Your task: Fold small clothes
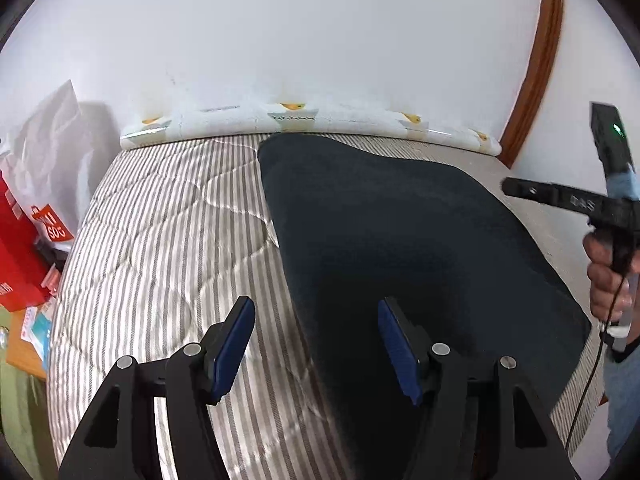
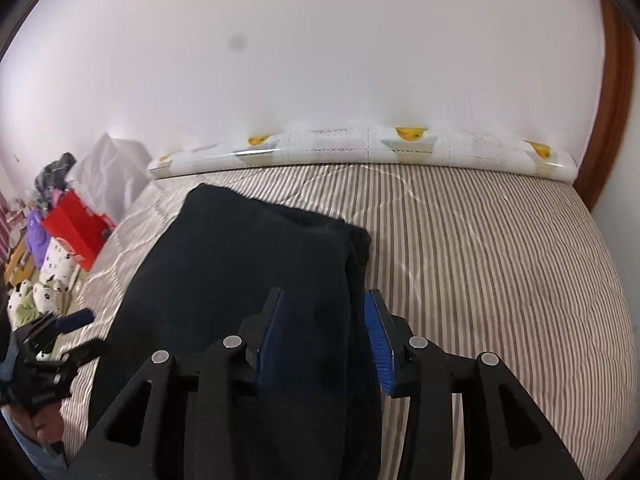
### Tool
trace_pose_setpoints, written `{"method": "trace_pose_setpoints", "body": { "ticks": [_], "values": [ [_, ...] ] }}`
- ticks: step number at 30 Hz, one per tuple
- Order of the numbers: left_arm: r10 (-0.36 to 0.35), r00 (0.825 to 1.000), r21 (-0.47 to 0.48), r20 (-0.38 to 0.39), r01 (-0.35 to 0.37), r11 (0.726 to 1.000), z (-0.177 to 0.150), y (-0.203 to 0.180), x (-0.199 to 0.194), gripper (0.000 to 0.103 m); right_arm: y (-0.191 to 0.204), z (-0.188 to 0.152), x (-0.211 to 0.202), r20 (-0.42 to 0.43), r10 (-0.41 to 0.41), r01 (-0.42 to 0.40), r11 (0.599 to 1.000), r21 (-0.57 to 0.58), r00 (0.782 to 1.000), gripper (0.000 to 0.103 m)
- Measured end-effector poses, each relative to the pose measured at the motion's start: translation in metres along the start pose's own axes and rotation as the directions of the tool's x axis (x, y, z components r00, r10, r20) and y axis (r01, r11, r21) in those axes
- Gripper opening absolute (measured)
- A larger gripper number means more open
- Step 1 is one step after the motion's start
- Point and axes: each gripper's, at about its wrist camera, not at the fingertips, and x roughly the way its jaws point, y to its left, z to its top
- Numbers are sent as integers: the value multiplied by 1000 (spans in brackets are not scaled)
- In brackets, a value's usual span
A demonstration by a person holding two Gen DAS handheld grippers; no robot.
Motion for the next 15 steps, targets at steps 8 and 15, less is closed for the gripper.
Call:
{"method": "trace_pose_setpoints", "body": {
  "ticks": [8,15],
  "values": [
    [-16,1000,7,-13,16,1000,4,4,20,63,-11,25,72,-132,112,-96,988,119,985,12],
    [-51,999,7,-4,51,999,9,4,23,66,-23,33,53,25,89,-90,994,61,996,8]
  ]
}}
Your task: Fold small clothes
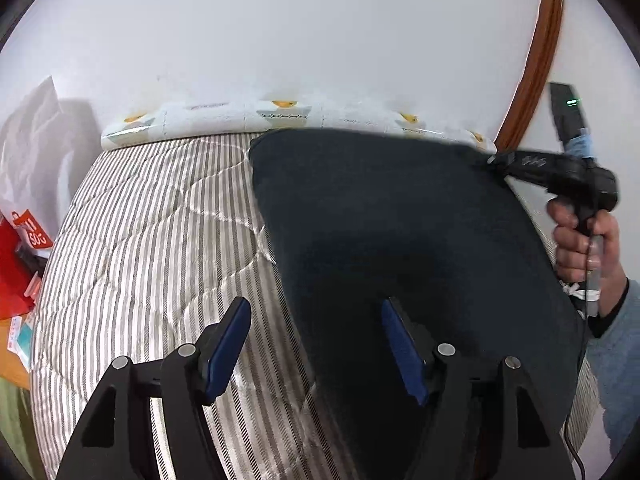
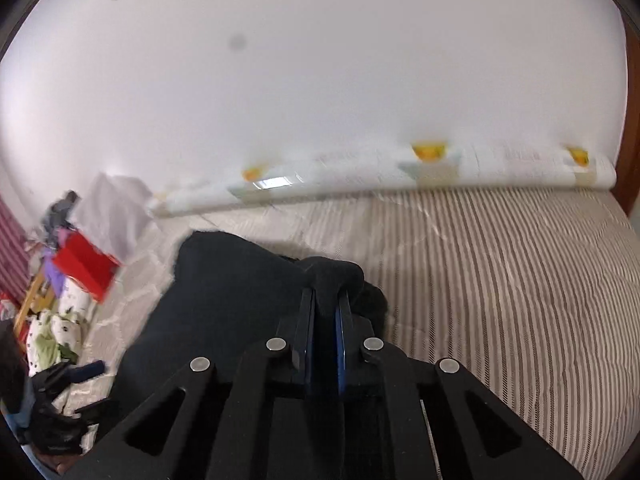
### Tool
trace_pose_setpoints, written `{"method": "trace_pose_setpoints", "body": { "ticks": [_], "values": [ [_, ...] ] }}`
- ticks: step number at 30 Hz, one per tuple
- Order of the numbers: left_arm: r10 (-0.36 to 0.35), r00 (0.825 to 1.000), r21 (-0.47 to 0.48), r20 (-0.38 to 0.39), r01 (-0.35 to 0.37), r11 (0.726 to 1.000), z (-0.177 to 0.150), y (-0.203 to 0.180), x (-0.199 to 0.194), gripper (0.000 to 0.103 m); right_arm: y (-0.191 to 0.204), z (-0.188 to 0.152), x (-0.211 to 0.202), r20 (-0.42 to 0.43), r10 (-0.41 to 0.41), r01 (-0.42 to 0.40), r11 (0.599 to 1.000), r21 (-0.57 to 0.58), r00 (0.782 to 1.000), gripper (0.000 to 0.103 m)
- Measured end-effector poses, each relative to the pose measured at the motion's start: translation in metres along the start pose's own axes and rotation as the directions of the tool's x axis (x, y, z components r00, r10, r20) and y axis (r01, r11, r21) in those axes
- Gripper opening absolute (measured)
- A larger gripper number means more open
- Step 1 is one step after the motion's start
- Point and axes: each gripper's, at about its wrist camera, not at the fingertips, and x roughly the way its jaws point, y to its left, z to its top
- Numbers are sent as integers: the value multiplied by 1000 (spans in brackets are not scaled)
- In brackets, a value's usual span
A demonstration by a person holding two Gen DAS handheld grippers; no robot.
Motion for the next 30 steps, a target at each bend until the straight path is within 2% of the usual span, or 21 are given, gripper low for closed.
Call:
{"method": "trace_pose_setpoints", "body": {
  "ticks": [2,4,6,9,12,14,17,21,22,24,25,28,30],
  "values": [
    [12,1000,8,-4,-12,1000,2,-4,1,66,-2,-2,19,-56,-24,25,1000,6,998,8],
    [13,1000,11,1,-13,1000,1,-5,-1,66,-3,-2,23,-61,-26,26,1000,-2,998,9],
    [13,1000,6,1,-13,1000,-1,-5,-4,66,-5,-1,20,-72,-32,33,999,11,997,12],
    [-2,1000,-7,-11,2,1000,-7,-4,-9,65,-7,-2,-3,-70,-85,87,996,26,994,16],
    [-14,1000,-9,-4,14,1000,-18,-6,-18,66,-7,-12,-39,-53,-55,57,998,38,997,25],
    [-23,1000,-15,-2,23,1000,-24,-7,-23,66,-7,-28,-61,-56,-9,12,998,55,998,40],
    [-54,999,-37,-5,54,998,-36,-7,-31,66,-7,-55,-79,-69,31,-26,996,81,997,45],
    [-85,996,-59,-10,84,995,-49,-9,-37,66,-7,-84,-78,-97,104,-91,987,131,990,45],
    [-92,996,-65,-12,91,994,-51,-10,-38,66,-8,-89,-75,-96,120,-105,984,145,988,45],
    [-92,996,-68,-5,92,993,-54,-13,-37,66,-10,-97,-62,-104,152,-130,973,192,983,7],
    [-79,997,-73,-8,78,994,-56,-14,-36,66,-13,-99,-57,-103,168,-143,966,215,980,4],
    [-73,997,-79,-10,72,994,-62,-15,-42,67,-22,-103,-79,34,133,-137,971,197,991,3],
    [-70,998,-65,-6,70,995,-66,-16,-48,67,-23,-104,-82,21,134,-135,968,210,991,3]
  ]
}}
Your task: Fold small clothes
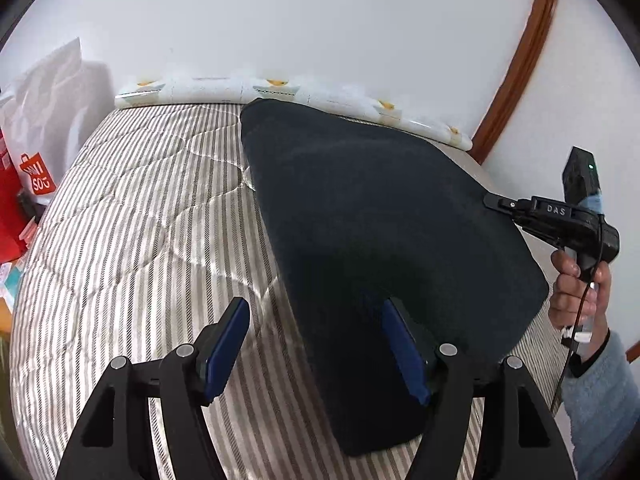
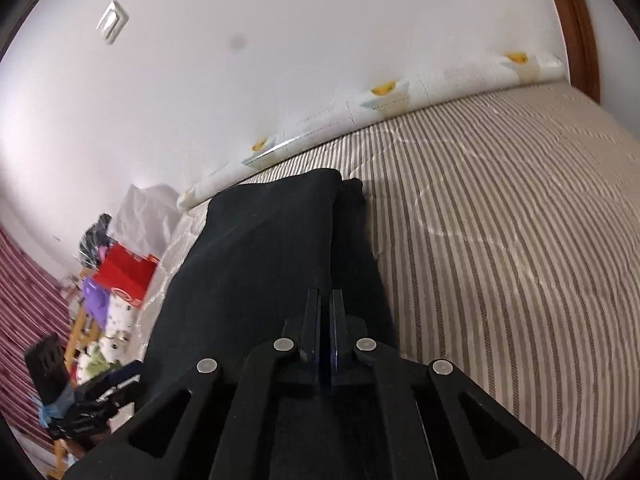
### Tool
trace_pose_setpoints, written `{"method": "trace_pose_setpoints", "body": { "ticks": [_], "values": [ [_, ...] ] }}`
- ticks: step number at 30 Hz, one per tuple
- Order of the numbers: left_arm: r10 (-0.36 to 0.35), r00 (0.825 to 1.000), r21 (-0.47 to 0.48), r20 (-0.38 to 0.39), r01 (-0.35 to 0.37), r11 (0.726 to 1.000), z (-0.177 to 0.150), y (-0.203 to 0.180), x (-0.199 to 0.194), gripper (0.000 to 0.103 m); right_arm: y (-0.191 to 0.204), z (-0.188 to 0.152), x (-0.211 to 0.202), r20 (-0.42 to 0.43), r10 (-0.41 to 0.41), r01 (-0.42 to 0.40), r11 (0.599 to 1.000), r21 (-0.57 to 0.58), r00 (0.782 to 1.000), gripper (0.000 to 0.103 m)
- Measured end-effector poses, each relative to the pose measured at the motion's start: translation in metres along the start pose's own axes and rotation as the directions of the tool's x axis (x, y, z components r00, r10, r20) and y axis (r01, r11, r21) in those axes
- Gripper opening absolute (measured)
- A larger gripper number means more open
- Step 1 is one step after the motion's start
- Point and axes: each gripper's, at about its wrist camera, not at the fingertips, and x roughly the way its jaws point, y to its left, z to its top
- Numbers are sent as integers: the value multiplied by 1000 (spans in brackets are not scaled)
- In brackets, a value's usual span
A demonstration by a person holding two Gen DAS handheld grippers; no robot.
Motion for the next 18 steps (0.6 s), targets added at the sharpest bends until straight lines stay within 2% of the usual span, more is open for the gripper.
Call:
{"method": "trace_pose_setpoints", "body": {
  "ticks": [3,7,10,15,18],
  "values": [
    [12,1000,10,3,-12,1000,-6,-2,-5,67,10,-2,-1,-3,-51,50,998,-35,999,3],
    [17,1000,13,-3,-17,1000,-14,-7,-13,67,21,-14,-19,39,-164,166,984,-67,986,8],
    [47,999,40,3,-47,998,-19,-15,-17,67,25,-29,-38,56,-183,188,978,-95,981,9],
    [80,997,42,9,-80,996,-22,-21,-20,67,29,-60,-49,45,-196,200,970,-138,980,18],
    [90,996,35,7,-91,995,-23,-22,-22,67,23,-77,-45,40,-257,260,954,-147,966,18]
  ]
}}
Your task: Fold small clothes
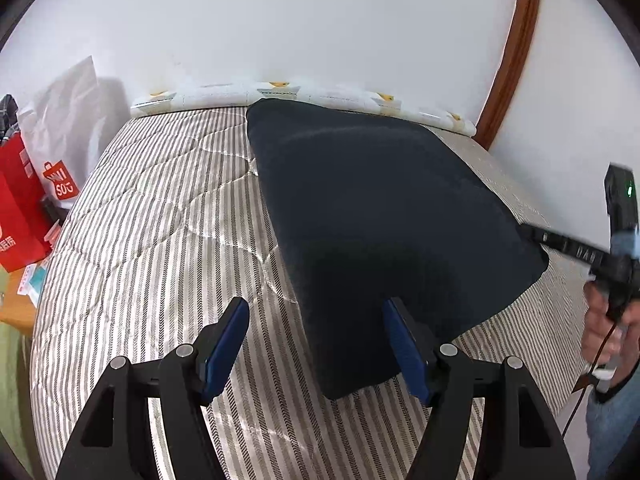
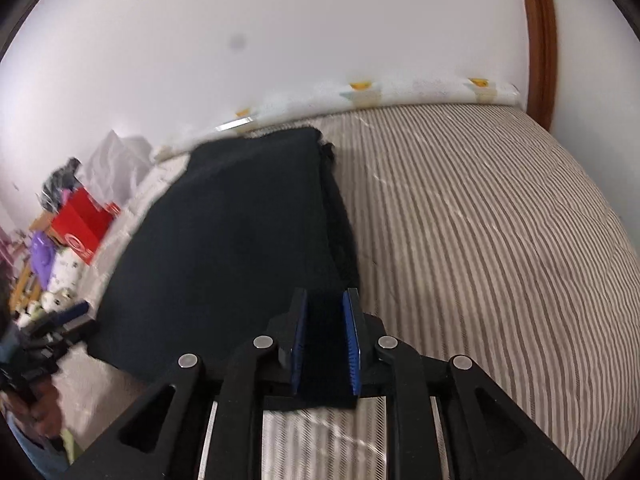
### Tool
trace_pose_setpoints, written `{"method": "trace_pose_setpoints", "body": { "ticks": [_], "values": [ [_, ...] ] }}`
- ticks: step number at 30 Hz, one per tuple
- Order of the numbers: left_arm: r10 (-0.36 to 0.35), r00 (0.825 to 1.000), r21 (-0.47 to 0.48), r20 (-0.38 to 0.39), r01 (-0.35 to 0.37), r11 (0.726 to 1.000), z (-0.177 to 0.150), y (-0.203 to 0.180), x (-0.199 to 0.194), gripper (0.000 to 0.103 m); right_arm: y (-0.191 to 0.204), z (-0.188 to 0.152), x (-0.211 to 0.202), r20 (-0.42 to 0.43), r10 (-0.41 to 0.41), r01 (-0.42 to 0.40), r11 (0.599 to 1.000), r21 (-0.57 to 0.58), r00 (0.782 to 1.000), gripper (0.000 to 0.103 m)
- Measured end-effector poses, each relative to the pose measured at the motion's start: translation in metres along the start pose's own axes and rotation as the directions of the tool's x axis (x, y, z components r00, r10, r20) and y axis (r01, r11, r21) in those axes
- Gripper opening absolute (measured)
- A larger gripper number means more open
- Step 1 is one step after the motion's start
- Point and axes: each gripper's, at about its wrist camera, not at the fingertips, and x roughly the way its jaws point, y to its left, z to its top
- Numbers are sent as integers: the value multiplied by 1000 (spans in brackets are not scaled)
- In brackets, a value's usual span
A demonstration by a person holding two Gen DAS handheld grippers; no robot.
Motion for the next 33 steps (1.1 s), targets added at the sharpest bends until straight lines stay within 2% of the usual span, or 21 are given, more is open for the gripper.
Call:
{"method": "trace_pose_setpoints", "body": {
  "ticks": [2,5,7,9,11,13,15,16,18,24,33],
  "values": [
    [9,1000,0,-3,-9,1000,-1,0,-2,67,-5,-9,-3,-6,-47,47,999,-3,999,18],
    [20,1000,-2,-1,-20,1000,-5,-1,-6,67,-12,-13,-16,-4,-50,51,998,27,999,18],
    [25,1000,-6,-1,-25,1000,-8,-1,-9,67,-11,-13,-31,30,-47,45,998,46,998,18],
    [33,999,-9,-2,-33,999,-10,-1,-9,67,-6,-14,-41,62,-36,33,998,45,997,21],
    [38,999,-15,-3,-38,999,-13,-1,-10,67,4,-15,-43,70,-33,31,999,30,997,28],
    [49,999,-17,-6,-49,999,-14,-3,-10,67,15,-18,-38,63,-31,31,1000,1,998,29],
    [61,998,-23,-7,-61,998,-15,-5,-10,67,23,-23,-27,43,-68,70,997,-29,997,29],
    [63,998,-29,-9,-63,998,-15,-5,-10,67,24,-27,-22,34,-99,100,994,-33,995,29],
    [63,998,-46,-11,-63,997,-16,-5,-12,67,22,-31,-19,28,-105,105,994,-16,994,29],
    [82,997,-48,-11,-83,995,-20,-11,-20,67,22,-35,-32,24,-111,111,994,8,993,31],
    [104,994,-73,15,-103,992,-22,-18,-41,67,31,-39,-53,3,-162,162,987,-4,987,37]
  ]
}}
